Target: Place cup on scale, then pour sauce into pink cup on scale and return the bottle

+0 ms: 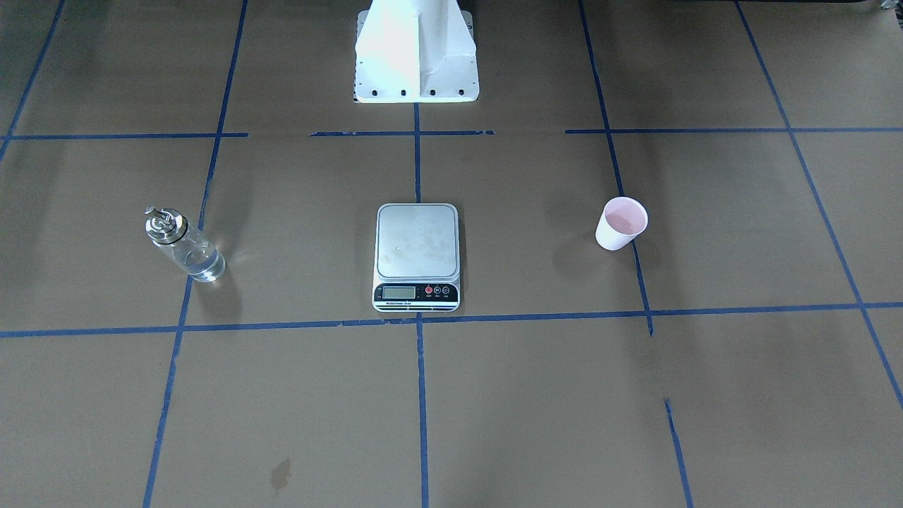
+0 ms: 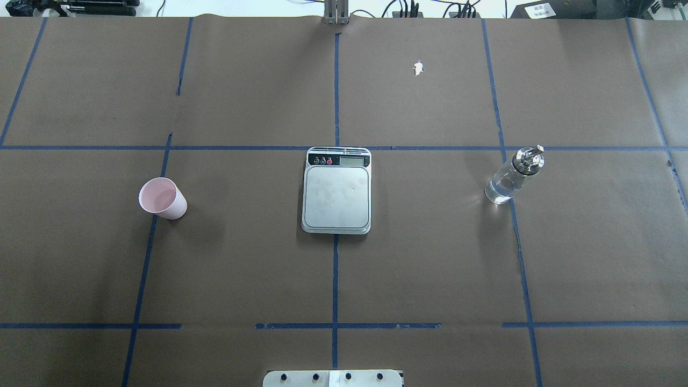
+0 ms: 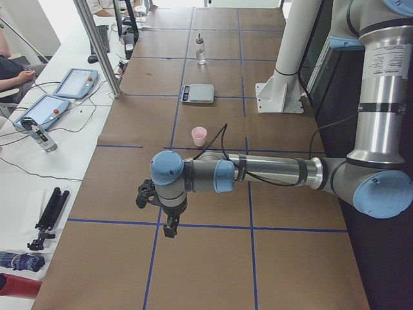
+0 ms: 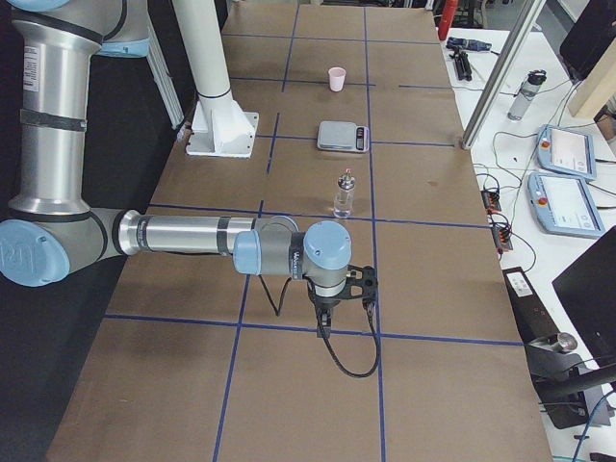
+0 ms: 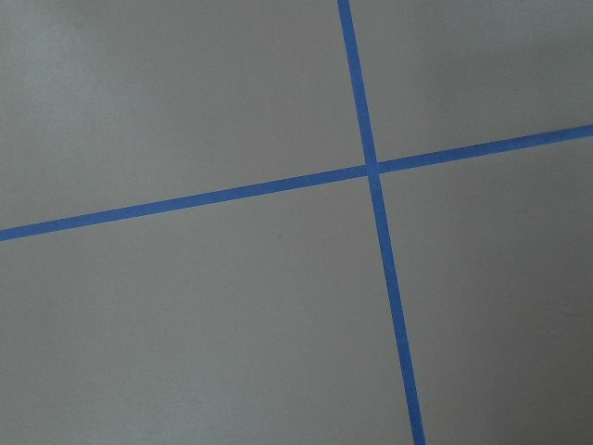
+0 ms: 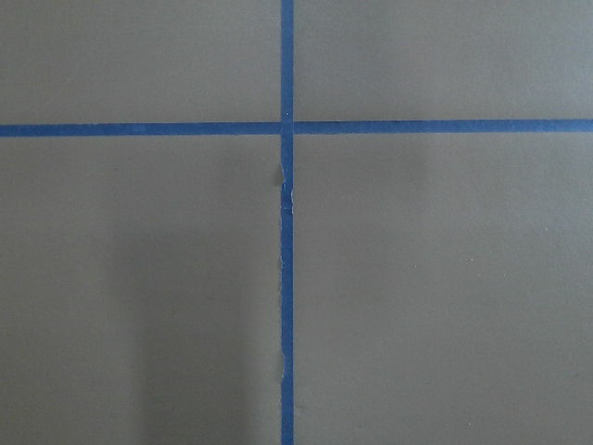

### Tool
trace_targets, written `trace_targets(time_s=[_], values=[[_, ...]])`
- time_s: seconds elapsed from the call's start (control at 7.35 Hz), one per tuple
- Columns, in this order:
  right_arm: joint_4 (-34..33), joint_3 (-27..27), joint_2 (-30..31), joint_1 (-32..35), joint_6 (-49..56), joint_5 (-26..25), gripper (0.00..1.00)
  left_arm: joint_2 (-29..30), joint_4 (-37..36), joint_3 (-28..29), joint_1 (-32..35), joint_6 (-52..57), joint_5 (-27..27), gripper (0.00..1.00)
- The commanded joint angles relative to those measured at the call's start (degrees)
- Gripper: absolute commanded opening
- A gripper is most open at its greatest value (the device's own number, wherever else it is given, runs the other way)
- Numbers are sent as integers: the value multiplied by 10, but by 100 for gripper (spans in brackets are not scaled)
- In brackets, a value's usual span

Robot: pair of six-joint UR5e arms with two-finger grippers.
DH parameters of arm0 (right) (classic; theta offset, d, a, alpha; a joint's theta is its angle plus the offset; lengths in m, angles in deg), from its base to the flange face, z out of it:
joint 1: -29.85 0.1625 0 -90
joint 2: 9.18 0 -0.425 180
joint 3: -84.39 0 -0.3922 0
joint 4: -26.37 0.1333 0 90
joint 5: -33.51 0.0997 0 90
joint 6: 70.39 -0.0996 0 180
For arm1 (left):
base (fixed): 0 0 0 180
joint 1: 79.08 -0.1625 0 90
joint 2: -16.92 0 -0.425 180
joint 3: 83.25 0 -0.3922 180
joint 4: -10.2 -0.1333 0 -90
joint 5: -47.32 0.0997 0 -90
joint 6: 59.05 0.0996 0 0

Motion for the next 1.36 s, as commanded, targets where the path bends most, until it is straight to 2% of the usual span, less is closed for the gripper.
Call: trace_targets(time_s=[0.0, 0.41, 0.54, 0.82, 0.95, 1.09, 1.22], values=[[2, 0, 0, 0, 1, -1, 100, 0, 0, 0, 0, 1, -1, 100], [3, -2, 0, 0, 0, 1, 100, 9, 1, -18, -3, -1, 1, 100], [3, -2, 0, 0, 0, 3, 100, 15, -2, -49, -5, -2, 4, 100], [3, 0, 1, 0, 0, 6, 100, 16, -23, -167, -51, -7, 7, 100], [3, 2, 1, 2, 0, 7, 100, 18, -30, -221, -68, -77, 4, 100], [4, 7, 1, 3, -1, 9, 100, 31, -25, -241, -97, -150, 0, 100], [5, 6, 1, 3, -1, 9, 100, 43, -26, -242, -138, -163, -3, 100]])
